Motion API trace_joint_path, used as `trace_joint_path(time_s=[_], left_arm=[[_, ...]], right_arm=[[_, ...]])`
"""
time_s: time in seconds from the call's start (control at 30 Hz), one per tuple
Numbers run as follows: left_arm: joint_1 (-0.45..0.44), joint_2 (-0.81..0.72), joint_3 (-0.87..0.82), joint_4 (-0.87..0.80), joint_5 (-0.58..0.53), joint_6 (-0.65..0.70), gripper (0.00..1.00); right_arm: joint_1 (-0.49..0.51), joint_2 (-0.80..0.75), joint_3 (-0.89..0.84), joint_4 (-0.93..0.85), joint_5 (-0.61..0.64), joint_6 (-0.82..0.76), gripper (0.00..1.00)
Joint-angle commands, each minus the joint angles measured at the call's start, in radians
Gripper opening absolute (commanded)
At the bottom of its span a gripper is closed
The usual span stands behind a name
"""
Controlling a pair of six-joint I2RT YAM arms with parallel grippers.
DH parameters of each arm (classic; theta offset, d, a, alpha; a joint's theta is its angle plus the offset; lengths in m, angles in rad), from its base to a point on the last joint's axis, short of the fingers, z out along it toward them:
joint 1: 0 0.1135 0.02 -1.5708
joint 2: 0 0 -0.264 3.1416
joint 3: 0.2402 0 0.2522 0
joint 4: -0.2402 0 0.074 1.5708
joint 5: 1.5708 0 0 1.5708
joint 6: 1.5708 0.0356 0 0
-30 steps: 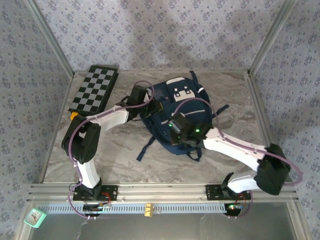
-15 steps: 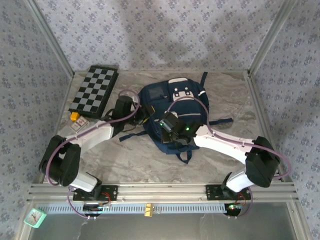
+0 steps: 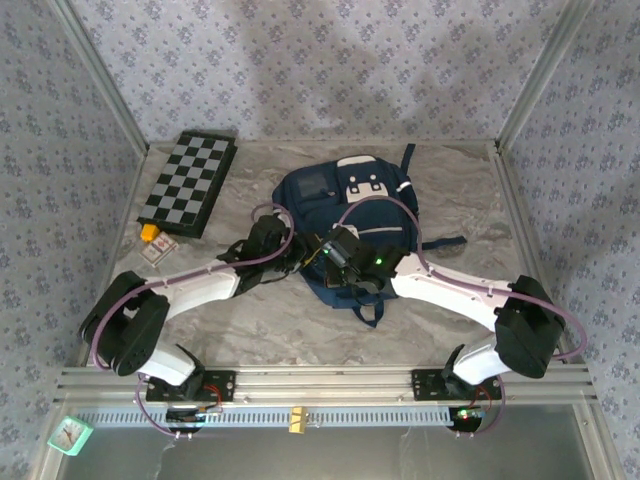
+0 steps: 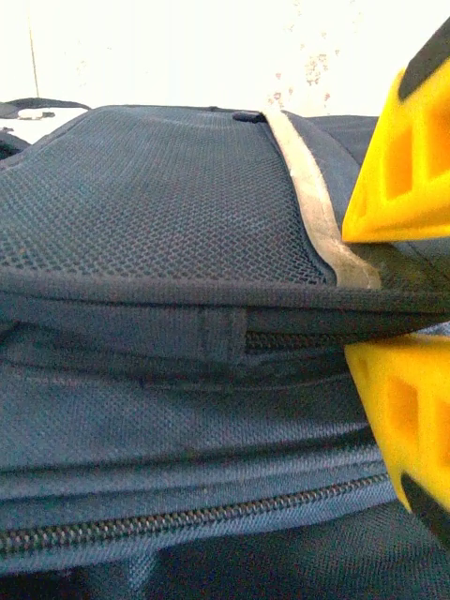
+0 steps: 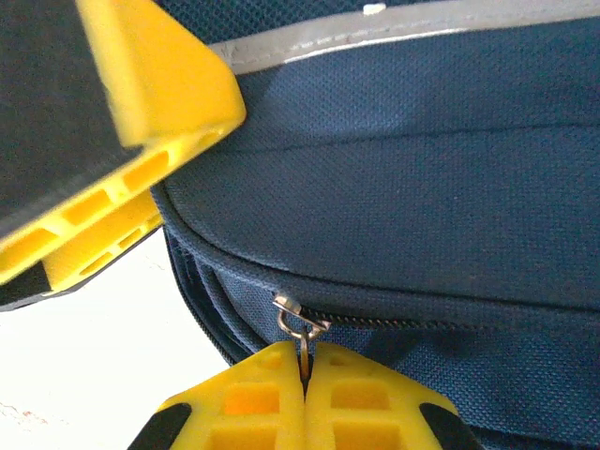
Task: Pack the student bag
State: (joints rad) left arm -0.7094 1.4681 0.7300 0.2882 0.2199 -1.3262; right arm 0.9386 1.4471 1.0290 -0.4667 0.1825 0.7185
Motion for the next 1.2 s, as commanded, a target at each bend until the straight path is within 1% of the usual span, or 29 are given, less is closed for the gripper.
trace_joint_path(time_s=[0.0,0.07,0.13,0.2,0.23,0.33,0.4,0.43,0.53,0.6,0.67,0.77,0.8,0.87,0.9,0.97,1.03,1.1,1.17], left_arm=[[-0.019,0.007,0.008,0.052,-0.054,-0.014,0.23],[-0.011,0.001,0.017,0.005,-0.074,0.009,0.16],[0.008,-0.01,0.038,-0.078,-0.089,0.055,0.1],[0.031,-0.029,0.038,-0.132,-0.105,0.081,0.01],[0.049,-0.041,0.029,-0.136,-0.112,0.095,0.0],[0.127,-0.07,0.02,-0.167,-0.088,0.156,0.0],[0.189,-0.062,0.058,-0.245,-0.045,0.226,0.0],[0.219,-0.049,0.083,-0.283,-0.023,0.265,0.0],[0.292,0.009,0.15,-0.321,0.048,0.354,0.0],[0.329,0.069,0.207,-0.328,0.104,0.402,0.0],[0.364,0.127,0.261,-0.34,0.14,0.432,0.0],[0.401,0.188,0.325,-0.327,0.195,0.447,0.0],[0.405,0.195,0.343,-0.331,0.207,0.451,0.03],[0.403,0.182,0.348,-0.324,0.224,0.456,0.13],[0.403,0.168,0.328,-0.304,0.231,0.44,0.22],[0.4,0.134,0.254,-0.191,0.299,0.375,0.37],[0.388,0.085,0.2,-0.172,0.323,0.33,0.44],[0.349,0.009,0.149,-0.193,0.276,0.31,0.48],[0.283,-0.069,0.101,-0.231,0.182,0.259,0.51]], right_arm=[[0.014,-0.016,0.009,-0.044,0.044,0.004,0.0],[0.018,-0.027,0.016,-0.082,0.075,-0.002,0.0],[0.02,-0.049,0.01,-0.115,0.084,-0.022,0.0],[0.019,-0.079,-0.005,-0.158,0.095,-0.044,0.0],[0.017,-0.099,-0.014,-0.204,0.108,-0.036,0.0],[-0.023,-0.167,-0.052,-0.311,0.139,-0.033,0.0],[-0.065,-0.223,-0.088,-0.356,0.146,-0.041,0.0],[-0.095,-0.255,-0.11,-0.375,0.141,-0.049,0.0],[-0.18,-0.325,-0.151,-0.425,0.13,-0.049,0.0],[-0.2,-0.342,-0.156,-0.398,0.119,-0.081,0.0],[-0.17,-0.329,-0.135,-0.356,0.07,-0.129,0.0],[-0.062,-0.258,-0.067,-0.288,0.044,-0.149,0.0],[-0.031,-0.224,-0.041,-0.262,0.032,-0.149,0.0],[-0.002,-0.161,-0.005,-0.211,0.007,-0.124,0.0],[0.001,-0.133,0.003,-0.174,-0.015,-0.109,0.0],[0.002,-0.095,0.002,-0.107,-0.052,-0.1,0.0],[0.002,-0.069,0.0,-0.086,-0.048,-0.098,0.0],[-0.001,-0.053,-0.001,-0.095,-0.034,-0.097,0.0],[-0.002,-0.047,-0.009,-0.102,-0.023,-0.098,0.0]])
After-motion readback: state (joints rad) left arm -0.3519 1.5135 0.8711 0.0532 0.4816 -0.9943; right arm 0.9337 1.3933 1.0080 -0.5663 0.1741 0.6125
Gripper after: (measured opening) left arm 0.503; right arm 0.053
